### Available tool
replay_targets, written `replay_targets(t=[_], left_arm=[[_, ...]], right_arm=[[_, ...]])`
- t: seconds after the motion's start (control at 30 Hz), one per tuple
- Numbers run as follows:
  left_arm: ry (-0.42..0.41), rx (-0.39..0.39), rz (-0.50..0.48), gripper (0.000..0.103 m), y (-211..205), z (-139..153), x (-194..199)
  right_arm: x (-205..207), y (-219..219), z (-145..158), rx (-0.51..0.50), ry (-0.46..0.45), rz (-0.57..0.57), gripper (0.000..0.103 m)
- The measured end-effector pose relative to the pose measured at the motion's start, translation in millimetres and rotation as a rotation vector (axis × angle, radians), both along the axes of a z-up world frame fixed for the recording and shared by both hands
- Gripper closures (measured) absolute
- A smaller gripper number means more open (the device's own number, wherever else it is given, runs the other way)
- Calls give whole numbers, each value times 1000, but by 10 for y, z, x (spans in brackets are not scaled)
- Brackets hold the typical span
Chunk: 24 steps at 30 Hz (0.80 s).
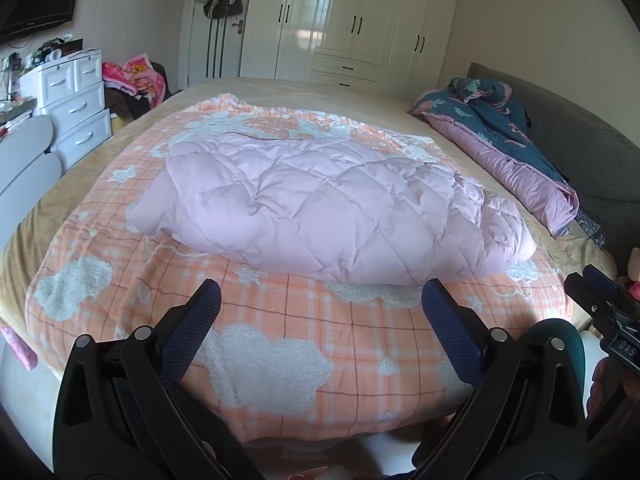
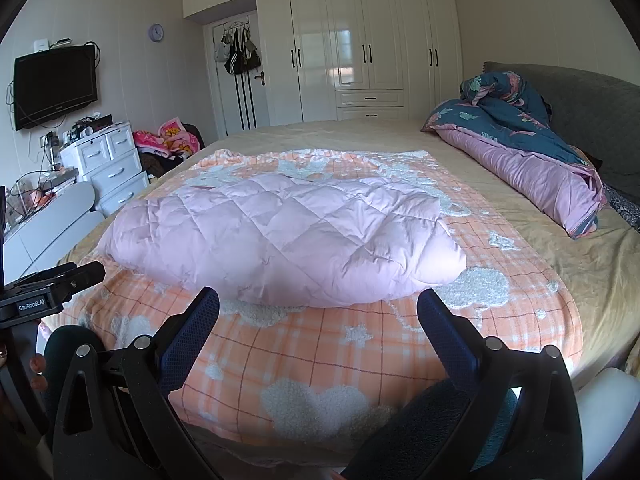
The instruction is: Fold large clothes
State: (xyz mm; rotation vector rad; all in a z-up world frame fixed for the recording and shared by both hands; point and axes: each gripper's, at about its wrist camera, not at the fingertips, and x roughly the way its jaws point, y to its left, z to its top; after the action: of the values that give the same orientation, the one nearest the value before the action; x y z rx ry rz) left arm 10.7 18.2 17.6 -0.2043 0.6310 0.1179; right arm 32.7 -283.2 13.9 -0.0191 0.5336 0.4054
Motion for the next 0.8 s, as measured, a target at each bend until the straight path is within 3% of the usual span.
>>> replay_targets(t=[0.8], left_arm=[[10, 5, 0, 9, -16, -9, 4]], right_arm=[[-1, 1, 3, -2, -3, 1, 4]])
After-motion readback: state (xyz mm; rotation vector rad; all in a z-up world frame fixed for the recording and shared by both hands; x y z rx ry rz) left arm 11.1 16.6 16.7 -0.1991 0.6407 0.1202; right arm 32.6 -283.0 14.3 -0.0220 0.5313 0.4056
